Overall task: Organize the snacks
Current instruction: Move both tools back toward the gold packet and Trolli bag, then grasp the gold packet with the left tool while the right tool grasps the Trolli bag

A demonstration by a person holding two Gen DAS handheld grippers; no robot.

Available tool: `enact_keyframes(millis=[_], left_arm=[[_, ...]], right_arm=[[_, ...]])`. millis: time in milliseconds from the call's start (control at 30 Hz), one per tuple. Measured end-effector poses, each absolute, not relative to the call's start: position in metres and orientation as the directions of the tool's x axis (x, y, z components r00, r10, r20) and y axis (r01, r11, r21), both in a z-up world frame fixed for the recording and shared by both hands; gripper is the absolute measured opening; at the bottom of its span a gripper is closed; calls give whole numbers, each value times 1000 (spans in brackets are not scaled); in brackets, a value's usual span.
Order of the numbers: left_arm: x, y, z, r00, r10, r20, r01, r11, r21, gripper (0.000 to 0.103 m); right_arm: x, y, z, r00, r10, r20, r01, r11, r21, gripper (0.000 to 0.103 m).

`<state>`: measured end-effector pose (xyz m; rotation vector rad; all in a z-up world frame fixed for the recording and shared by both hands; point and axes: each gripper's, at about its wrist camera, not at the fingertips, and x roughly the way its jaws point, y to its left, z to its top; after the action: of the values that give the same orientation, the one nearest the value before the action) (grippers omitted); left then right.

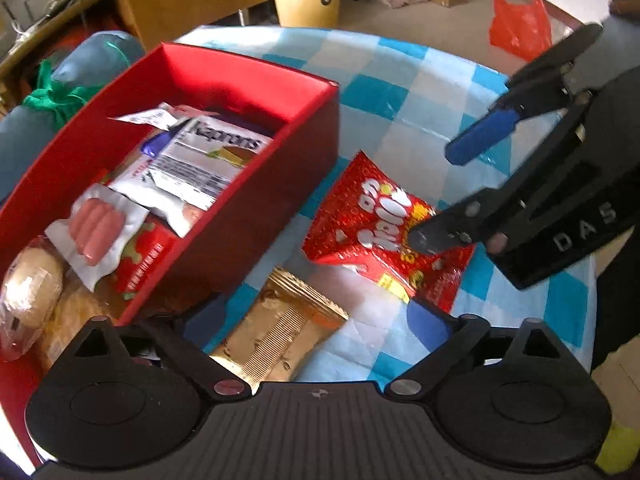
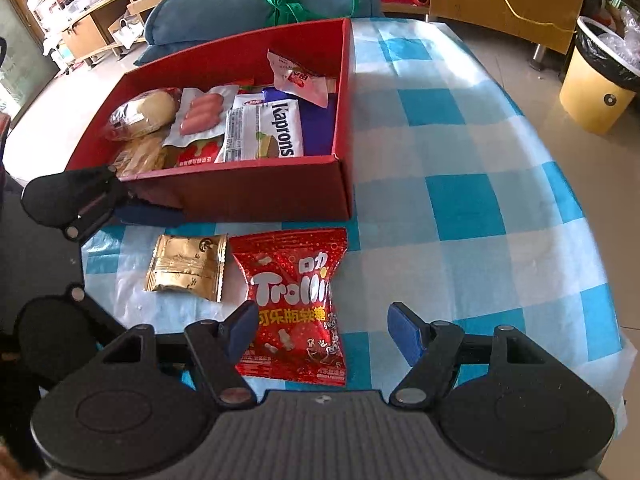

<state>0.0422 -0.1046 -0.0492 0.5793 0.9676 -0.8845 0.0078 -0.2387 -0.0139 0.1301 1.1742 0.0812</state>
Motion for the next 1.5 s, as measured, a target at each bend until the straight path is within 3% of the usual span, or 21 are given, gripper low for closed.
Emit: enact_keyframes(millis=[333, 767, 1100, 1167, 1233, 1300, 1333, 1500], left_arm=[[24, -78, -47, 102, -418, -903, 824, 544, -159, 99], [35, -84, -56, 197, -317, -928, 872, 489, 18, 97], [26, -50, -43, 228, -275, -934, 719, 695, -29, 60], [26, -41, -41, 214, -278, -936, 670, 739, -66, 58], [30, -42, -43, 211, -287, -934, 636, 766, -91, 60], [33, -40, -42, 226, -278, -934, 620, 780, -83, 76], [36, -41, -42, 234, -270, -934, 616, 784, -72, 79], [36, -49, -47, 275, -206, -939, 631, 776, 14, 88]], right_arm=[[10, -233, -8, 397, 150, -905, -21, 988, 154, 66], [19, -235, -16, 368, 151, -917, -1, 987, 162, 66], [35, -217, -31, 319, 157, -935, -44, 988, 151, 67], [38, -211, -36, 305, 146, -941, -57, 989, 135, 67], [39, -205, -39, 311, 114, -944, -75, 993, 95, 69], [40, -201, -41, 316, 102, -943, -92, 993, 77, 74], [40, -199, -41, 317, 101, -943, -97, 993, 74, 77], [35, -196, -43, 330, 94, -939, -134, 990, 52, 79]])
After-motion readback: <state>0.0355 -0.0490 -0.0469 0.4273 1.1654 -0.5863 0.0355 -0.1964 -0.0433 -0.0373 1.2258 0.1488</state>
